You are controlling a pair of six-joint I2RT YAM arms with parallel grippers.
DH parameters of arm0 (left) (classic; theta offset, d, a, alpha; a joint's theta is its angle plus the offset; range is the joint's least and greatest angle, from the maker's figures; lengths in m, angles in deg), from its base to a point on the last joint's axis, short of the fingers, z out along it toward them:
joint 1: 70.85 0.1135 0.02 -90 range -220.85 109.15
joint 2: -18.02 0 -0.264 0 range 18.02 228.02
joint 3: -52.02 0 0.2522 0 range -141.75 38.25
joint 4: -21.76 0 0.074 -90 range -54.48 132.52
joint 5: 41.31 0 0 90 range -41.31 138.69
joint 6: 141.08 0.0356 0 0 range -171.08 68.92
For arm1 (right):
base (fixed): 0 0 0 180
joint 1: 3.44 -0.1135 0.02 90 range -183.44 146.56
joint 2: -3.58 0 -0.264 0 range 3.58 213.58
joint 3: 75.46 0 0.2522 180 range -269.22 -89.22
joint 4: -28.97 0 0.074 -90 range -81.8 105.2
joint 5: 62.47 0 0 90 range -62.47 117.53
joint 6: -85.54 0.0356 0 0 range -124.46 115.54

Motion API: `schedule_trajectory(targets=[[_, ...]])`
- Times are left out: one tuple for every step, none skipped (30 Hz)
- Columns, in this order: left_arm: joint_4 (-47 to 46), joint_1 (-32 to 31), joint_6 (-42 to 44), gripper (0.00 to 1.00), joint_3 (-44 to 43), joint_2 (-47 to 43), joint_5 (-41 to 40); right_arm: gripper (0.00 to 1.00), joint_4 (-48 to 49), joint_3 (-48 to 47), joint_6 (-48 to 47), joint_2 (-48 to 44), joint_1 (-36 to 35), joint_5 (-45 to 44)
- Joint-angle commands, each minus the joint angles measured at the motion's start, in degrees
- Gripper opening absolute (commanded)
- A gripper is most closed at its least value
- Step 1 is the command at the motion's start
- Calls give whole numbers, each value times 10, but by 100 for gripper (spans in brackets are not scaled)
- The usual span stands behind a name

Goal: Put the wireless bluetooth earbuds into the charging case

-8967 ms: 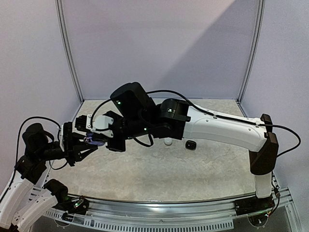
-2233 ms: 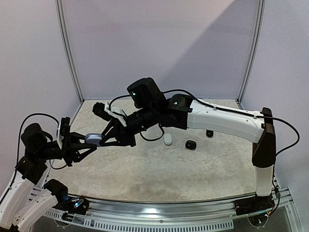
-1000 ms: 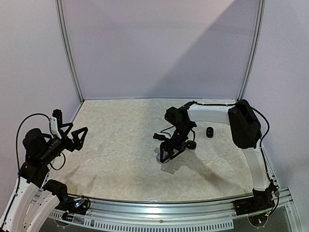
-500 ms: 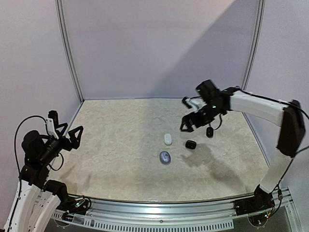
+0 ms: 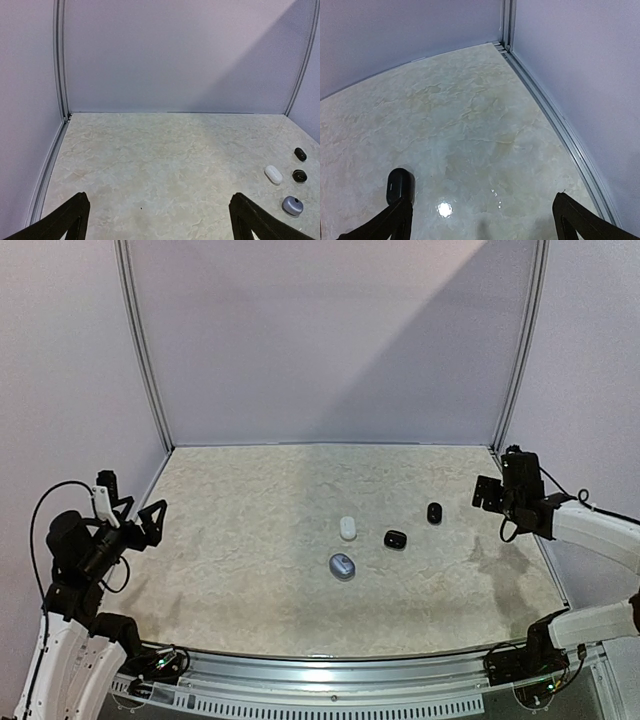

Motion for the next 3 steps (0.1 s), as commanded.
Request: schedule_trajectory(targets=[[-5,19,5,99,10,12,-4,99,111,42,35,-27,-2,-61],[-5,23,4,99,10,14,-4,99,128,54,29,-33,-2,-65],[-5,27,4,99,10,16,-4,99,141,62,23,-39,-2,-74]])
